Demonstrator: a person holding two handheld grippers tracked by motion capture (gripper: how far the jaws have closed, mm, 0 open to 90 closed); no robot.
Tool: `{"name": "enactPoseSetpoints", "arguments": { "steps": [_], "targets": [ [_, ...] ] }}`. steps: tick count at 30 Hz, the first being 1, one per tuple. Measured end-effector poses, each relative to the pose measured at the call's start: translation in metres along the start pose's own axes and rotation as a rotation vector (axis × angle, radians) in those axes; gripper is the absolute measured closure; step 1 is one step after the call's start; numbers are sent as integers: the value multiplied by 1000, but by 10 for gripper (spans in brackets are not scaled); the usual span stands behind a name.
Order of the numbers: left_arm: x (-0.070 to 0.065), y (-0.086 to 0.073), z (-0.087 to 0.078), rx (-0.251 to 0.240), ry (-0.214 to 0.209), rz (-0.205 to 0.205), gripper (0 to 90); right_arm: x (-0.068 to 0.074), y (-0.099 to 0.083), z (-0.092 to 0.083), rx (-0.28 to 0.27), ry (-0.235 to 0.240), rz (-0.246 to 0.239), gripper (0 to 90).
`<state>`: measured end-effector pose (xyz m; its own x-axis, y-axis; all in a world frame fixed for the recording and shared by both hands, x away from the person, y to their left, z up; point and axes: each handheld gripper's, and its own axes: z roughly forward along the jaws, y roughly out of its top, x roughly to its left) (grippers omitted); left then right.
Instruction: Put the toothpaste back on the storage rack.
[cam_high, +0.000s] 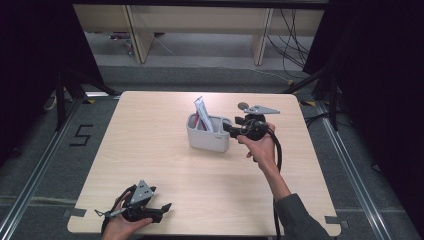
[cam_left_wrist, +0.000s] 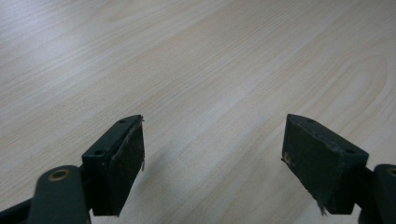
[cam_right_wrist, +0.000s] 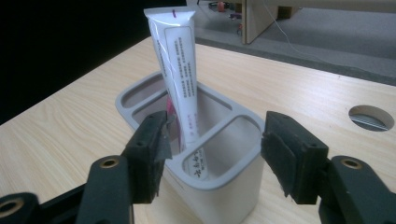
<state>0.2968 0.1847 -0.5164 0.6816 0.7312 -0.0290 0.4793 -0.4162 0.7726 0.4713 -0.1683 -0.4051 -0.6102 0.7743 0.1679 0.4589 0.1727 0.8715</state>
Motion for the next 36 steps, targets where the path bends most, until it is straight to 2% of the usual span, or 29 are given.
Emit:
{"name": "enactPoseSetpoints", "arguments": {
  "steps": [2, 3, 6, 8, 9, 11, 12, 13, 14, 16, 18, 19, 20, 23, 25, 28, 29, 30, 31, 36],
  "targets": [
    [0, 0, 0, -4, -1, -5, 208, -1, -1, -1, -10, -6, -1, 404],
    [0, 0, 0, -4, -1, -4, 208, -1, -2, -1, -16, -8, -19, 395],
    [0, 0, 0, -4, -1, -7, 208, -1, -4, -5, -21, -23, -10, 375],
    [0, 0, 0, 4, 1, 5, 208, 1, -7, -8, -22, -19, 21, 362],
    [0, 0, 0, 2, 2, 2, 208, -1, -8, -9, -29, -14, 0, 359],
    [0, 0, 0, 1, 3, 1, 207, 1, -10, -11, -27, -22, 18, 356],
    [0, 0, 0, 0, 4, 1, 207, 0, -10, -12, -18, -26, 3, 355],
    [1, 0, -1, 0, 4, 2, 208, 1, -12, -13, -27, -24, 21, 354],
    [0, 0, 0, -1, 6, 1, 208, -1, -14, -15, -30, -21, 9, 351],
    [0, 0, 0, 1, 4, 4, 208, 0, -16, -18, -17, -28, 22, 347],
    [0, 0, 0, 1, 3, 3, 207, -2, -18, -17, -28, -22, 9, 345],
    [0, 0, 0, 1, 4, 3, 207, -1, -18, -18, -24, -18, 24, 343],
    [0, 0, 0, 1, 4, 2, 207, -2, -19, -19, -29, -29, 5, 343],
    [0, 0, 0, 2, 4, 2, 207, -2, -23, -21, -23, -12, 20, 340],
    [0, 0, -1, -4, 6, 1, 207, -2, -24, -23, -24, -21, 21, 337],
    [0, 0, 0, -16, 4, -7, 207, -3, -26, -26, -25, -25, 6, 335],
    [0, 0, 0, -14, 2, -5, 207, -3, -28, -28, -10, -19, 24, 333],
    [0, 0, 0, -14, 2, -5, 207, -3, -30, -29, -18, -22, 22, 333],
    [0, 0, 0, -13, 3, -5, 207, -4, -30, -31, -17, -31, 0, 333],
    [0, 0, -1, -1, 6, 1, 207, -5, -33, -36, -17, -26, 4, 332]
  ]
}}
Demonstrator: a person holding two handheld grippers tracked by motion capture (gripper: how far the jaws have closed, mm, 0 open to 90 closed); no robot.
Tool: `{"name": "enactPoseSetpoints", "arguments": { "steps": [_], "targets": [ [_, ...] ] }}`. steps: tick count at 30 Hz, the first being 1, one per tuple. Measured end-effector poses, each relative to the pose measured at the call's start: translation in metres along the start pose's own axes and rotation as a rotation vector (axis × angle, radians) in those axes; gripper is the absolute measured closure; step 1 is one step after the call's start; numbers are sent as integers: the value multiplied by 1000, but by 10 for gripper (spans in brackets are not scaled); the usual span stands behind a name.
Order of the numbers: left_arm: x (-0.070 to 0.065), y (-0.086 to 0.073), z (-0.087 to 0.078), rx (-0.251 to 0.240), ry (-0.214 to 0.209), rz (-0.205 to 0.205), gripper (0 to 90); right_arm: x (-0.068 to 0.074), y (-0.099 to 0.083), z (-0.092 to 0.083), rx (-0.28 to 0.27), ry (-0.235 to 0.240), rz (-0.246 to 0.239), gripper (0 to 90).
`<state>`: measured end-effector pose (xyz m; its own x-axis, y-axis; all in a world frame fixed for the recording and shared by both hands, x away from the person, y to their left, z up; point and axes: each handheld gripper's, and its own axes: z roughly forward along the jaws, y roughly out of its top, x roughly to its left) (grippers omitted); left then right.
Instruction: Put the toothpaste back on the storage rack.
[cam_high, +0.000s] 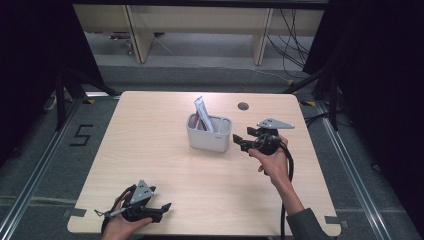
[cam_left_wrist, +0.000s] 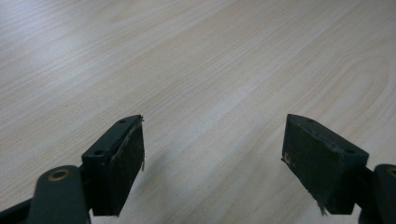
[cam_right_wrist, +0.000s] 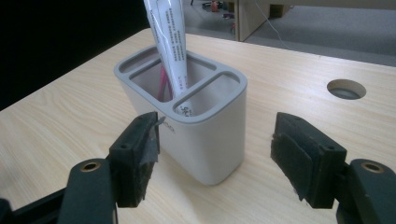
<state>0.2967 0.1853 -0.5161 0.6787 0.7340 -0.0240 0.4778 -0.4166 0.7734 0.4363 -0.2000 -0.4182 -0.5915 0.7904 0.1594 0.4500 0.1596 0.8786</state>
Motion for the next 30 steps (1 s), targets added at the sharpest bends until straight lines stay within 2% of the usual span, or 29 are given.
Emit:
{"name": "enactPoseSetpoints", "arguments": {
  "steps": [2, 4, 5, 6, 8, 9, 10, 11, 13, 16, 17, 18, 19, 21, 22, 24, 25, 27, 28, 29, 30],
  "targets": [
    [0, 0, 0, 3, -2, -1, 207, 1, -3, -3, 0, -1, 20, 332],
    [0, 0, 0, 3, -2, -1, 207, -1, -4, -3, 3, 13, 8, 332],
    [1, 0, 0, 3, 3, 0, 207, 0, -5, -5, 12, 9, 24, 332],
    [1, 0, 0, 1, 5, 1, 207, -3, -6, -5, -4, -6, -15, 332],
    [0, 0, 0, -1, 5, 1, 207, -1, -7, -8, 14, 3, 23, 330],
    [0, 0, 0, 0, 5, 1, 207, -1, -7, -8, 14, 3, 23, 330],
    [0, 0, 0, 0, 5, 1, 207, -2, -7, -10, 20, -2, 3, 329],
    [1, 0, 0, 0, 5, 2, 207, -1, -9, -10, 20, 13, 24, 329],
    [0, 0, 0, -1, 2, 1, 207, -1, -12, -11, 19, 12, 5, 325],
    [1, 0, 0, -1, 2, 1, 207, 1, -13, -13, 29, 9, 23, 322],
    [1, 0, 0, -1, 1, 2, 207, -1, -14, -13, 22, 0, -12, 311],
    [1, 0, 0, -1, 1, 2, 207, -1, -14, -13, 22, 0, -12, 311],
    [1, 0, 0, -7, 0, -1, 207, 2, -15, -15, 37, 14, 29, 304],
    [1, 0, 0, -7, -2, 1, 207, 0, -16, -16, 31, 8, -13, 284],
    [1, 0, 0, -7, -1, 1, 207, 1, -17, -16, 40, 13, 13, 267],
    [1, 0, 0, -2, 1, 2, 207, 0, -18, -17, 37, 8, 1, 241],
    [0, 0, 0, -7, 1, -4, 207, 2, -19, -17, 49, 15, 20, 236],
    [0, 0, 0, -10, 2, -7, 207, 1, -21, -18, 42, 20, 10, 232],
    [0, 0, 0, -10, 2, -8, 207, 2, -22, -19, 53, 13, 20, 224],
    [0, 0, 0, -8, -1, -7, 207, 1, -23, -19, 56, 1, 5, 219],
    [0, 0, -1, -8, -1, -8, 207, 3, -25, -20, 59, 3, 35, 217]
  ]
}}
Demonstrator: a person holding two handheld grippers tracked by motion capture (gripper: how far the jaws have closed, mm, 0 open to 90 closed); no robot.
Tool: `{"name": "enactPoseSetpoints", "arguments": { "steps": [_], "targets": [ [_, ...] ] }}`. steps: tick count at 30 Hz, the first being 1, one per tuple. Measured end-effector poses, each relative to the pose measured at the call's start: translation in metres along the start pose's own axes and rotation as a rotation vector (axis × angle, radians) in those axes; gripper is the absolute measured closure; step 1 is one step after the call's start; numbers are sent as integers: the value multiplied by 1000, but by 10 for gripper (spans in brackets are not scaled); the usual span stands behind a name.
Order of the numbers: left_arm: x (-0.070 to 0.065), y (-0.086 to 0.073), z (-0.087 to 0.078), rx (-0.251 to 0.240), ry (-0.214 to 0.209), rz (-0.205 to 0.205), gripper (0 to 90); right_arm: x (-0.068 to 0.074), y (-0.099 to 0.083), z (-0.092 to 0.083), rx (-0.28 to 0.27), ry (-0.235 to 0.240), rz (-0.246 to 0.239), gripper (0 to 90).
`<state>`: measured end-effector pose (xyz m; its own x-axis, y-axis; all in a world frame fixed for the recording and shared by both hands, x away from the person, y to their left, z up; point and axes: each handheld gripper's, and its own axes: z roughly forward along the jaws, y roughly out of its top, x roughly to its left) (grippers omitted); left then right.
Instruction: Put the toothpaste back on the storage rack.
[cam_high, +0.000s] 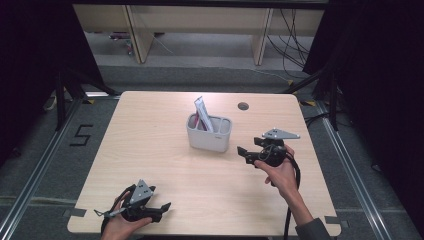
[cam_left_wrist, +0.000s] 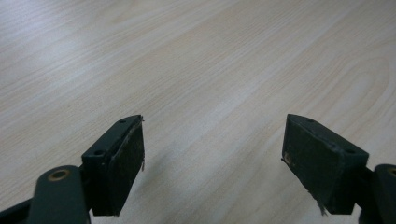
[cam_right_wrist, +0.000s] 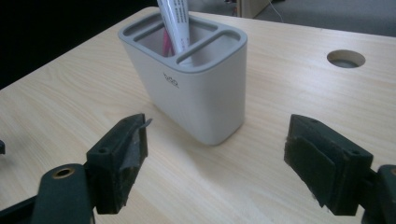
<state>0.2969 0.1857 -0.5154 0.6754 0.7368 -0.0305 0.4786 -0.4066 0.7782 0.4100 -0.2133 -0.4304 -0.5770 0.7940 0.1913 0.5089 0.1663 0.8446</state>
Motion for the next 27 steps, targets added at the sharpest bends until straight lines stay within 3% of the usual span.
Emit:
{"name": "enactPoseSetpoints", "arguments": {
  "steps": [1, 2, 3, 9, 19, 21, 26, 27],
  "targets": [
    [0, 0, 0, -3, -2, 0, 207, -3, -1, 0, -1, 13, -31, 218],
    [0, 0, 0, -2, -2, -1, 207, -1, -2, -1, -2, -3, -14, 218],
    [0, 0, 0, -2, -2, 0, 207, -3, -5, -1, 4, 8, -32, 216],
    [1, 0, 1, 0, 0, 7, 207, -1, -13, -6, 23, 10, 17, 215],
    [-1, 1, 2, 0, 0, 8, 207, 1, -30, -9, 41, 25, -15, 213],
    [-2, 1, 1, 3, 3, 8, 207, 3, -33, -11, 68, 15, -25, 210],
    [1, 1, 0, 10, 7, 10, 207, 8, -39, -10, 76, 37, -10, 204],
    [2, 2, -1, 24, 12, 24, 207, 7, -40, -10, 78, 33, -46, 203]
  ]
}}
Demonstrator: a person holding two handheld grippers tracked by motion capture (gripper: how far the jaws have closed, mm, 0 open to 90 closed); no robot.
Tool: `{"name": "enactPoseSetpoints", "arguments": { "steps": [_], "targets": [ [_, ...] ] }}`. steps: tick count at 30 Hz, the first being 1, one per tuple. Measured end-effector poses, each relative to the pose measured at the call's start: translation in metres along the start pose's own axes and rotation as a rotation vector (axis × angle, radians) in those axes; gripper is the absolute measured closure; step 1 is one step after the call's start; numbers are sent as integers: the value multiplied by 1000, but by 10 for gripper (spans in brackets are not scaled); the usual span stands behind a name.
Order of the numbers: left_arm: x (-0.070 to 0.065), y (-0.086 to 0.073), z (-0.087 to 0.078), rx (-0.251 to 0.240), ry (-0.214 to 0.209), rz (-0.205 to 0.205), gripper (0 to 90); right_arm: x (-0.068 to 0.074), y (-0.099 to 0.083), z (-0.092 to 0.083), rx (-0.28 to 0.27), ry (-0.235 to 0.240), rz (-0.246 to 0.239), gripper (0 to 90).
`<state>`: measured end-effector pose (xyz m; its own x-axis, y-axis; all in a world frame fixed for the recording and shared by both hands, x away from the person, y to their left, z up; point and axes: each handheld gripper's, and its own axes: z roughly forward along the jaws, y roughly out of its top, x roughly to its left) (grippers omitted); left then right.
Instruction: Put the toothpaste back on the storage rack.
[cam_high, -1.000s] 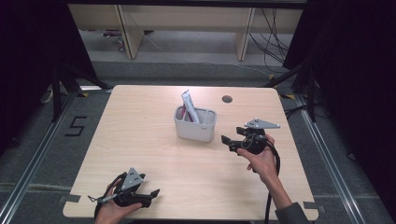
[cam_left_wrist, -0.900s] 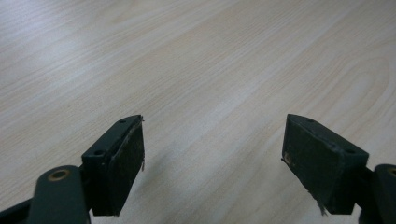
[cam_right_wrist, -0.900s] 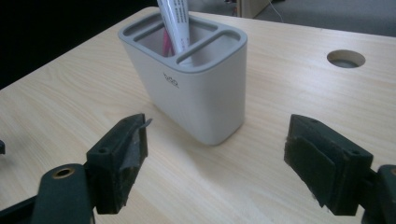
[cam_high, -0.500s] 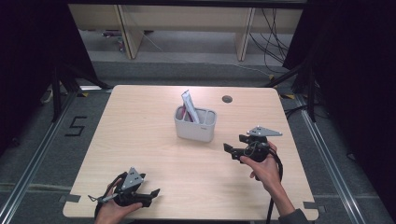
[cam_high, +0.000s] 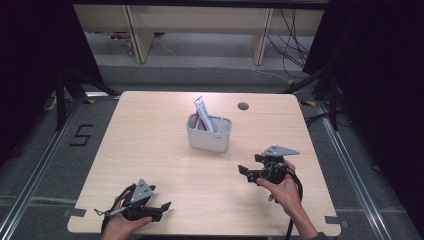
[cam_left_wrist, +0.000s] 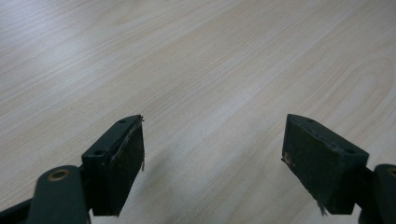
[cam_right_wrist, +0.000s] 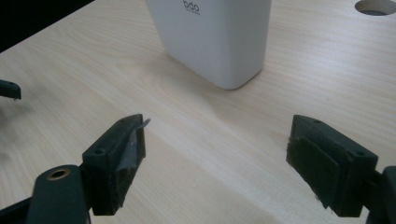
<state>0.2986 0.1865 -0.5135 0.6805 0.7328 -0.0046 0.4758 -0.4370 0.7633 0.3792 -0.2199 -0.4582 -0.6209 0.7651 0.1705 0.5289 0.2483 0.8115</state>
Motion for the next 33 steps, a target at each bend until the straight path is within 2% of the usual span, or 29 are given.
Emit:
{"name": "enactPoseSetpoints", "arguments": {
  "steps": [1, 2, 3, 4, 5, 6, 8, 9, 10, 12, 13, 14, 15, 16, 18, 19, 20, 21, 22, 23, 25, 26, 29, 30, 33],
  "targets": [
    [-2, 0, 2, -23, -2, -22, 207, 0, 0, 0, 0, 0, 0, 203],
    [-2, 0, 2, -15, -8, -1, 207, 1, -2, -1, 12, 4, -10, 203],
    [-2, 0, 2, -15, -8, -1, 207, 3, -4, -1, 17, 8, 4, 202],
    [-4, -1, 2, -12, -8, 1, 207, 7, -5, -4, 38, 4, 40, 200],
    [-4, -1, 1, -12, -11, 5, 207, 6, -7, -4, 21, 1, 6, 200],
    [-3, -1, 1, -18, -11, -1, 207, 7, -8, -5, 35, 18, 4, 199],
    [-2, -1, 1, -20, -11, -3, 207, 8, -10, -7, 27, 5, 9, 198],
    [-2, -1, 1, -16, -8, -3, 207, 7, -11, -7, 20, 8, -15, 196],
    [-2, -1, 1, -26, -11, -14, 207, 8, -13, -10, 29, -8, -15, 193],
    [-2, -1, 0, -20, -7, -1, 207, 10, -19, -12, 37, 8, 11, 190],
    [-3, -1, 1, -22, -8, 0, 207, 11, -21, -13, 40, 1, 22, 189],
    [-3, -1, 1, -20, -12, -4, 207, 10, -23, -14, 44, -8, -8, 188],
    [-3, -1, 1, -20, -12, -4, 207, 10, -23, -14, 44, -8, -8, 188],
    [-3, -1, 1, -17, -12, 3, 207, 11, -25, -15, 56, 4, 15, 187],
    [-4, -1, 2, -20, -11, -7, 207, 11, -29, -16, 62, 19, 21, 186],
    [-2, -1, 1, -9, -7, 9, 207, 12, -31, -17, 60, 18, 26, 186],
    [-2, -1, 2, -11, -5, 8, 206, 12, -32, -17, 67, 27, 26, 185],
    [-3, -1, 2, -21, -11, -10, 206, 13, -34, -19, 70, 18, 43, 183],
    [-2, -1, 1, -13, -5, -3, 203, 11, -38, -19, 66, 24, 22, 179],
    [-1, -1, 1, -13, -5, -1, 202, 13, -40, -20, 68, 15, 33, 176],
    [-1, -1, 1, -14, -5, -3, 201, 12, -41, -21, 72, 9, 20, 174],
    [-2, -1, 2, -24, -15, -16, 200, 13, -44, -23, 85, 8, 45, 171],
    [-3, -1, 2, -24, -13, -16, 193, 13, -48, -23, 79, 14, 38, 170],
    [-3, -1, 2, -24, -15, -17, 193, 13, -51, -24, 82, 9, 1, 170],
    [-3, -1, 2, -28, -15, -21, 193, 15, -54, -25, 85, 8, 1, 169]
  ]
}}
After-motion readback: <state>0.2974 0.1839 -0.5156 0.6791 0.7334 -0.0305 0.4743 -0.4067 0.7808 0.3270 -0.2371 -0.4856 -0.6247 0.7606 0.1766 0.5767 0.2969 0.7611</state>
